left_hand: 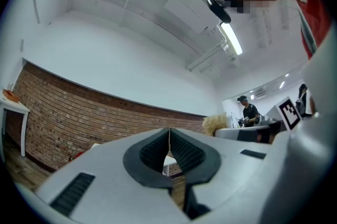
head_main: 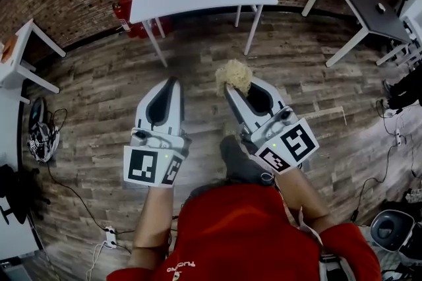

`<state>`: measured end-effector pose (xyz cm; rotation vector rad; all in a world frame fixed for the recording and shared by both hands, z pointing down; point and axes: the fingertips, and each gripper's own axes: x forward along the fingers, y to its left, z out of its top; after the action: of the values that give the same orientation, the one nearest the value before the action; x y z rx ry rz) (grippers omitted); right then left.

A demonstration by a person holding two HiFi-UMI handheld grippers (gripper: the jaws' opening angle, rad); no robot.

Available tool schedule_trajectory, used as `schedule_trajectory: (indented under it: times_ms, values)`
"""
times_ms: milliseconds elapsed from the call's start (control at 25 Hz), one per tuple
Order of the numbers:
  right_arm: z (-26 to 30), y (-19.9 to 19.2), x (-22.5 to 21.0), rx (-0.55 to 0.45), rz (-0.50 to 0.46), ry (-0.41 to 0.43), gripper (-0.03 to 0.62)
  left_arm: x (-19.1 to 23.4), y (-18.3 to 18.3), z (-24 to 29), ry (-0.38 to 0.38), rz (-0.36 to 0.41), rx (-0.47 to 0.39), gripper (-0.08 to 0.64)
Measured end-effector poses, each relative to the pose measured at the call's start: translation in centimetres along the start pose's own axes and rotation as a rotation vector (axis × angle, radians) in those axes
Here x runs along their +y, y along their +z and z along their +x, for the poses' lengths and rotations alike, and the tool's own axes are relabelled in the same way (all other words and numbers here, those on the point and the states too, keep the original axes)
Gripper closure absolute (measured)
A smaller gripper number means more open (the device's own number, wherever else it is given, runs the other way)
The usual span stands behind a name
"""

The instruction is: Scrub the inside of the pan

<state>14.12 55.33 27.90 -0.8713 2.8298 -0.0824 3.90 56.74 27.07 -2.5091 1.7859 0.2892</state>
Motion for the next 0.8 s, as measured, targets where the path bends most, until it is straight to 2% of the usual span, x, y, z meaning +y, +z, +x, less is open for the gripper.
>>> schedule_trajectory:
  times_ms: [240, 440, 800]
  values:
    - [5.1, -0.7, -6.1, -0.009, -0.025, 0.011, 0.505, 3.6, -1.6, 7.0, 0.016, 0.019, 0.009, 0.54]
    - [11.2, -0.1, -13.8, -0.009, -0.051, 0.029, 0.505, 7.5, -2.3, 15.7, 0.037, 0.035, 0.017, 0.541]
    - [20.7, 0.4, -27.5, -0.017, -0.024, 0.072, 0.505, 13.2, -4.3, 30.5, 0.083, 0.064, 0.036, 0.54]
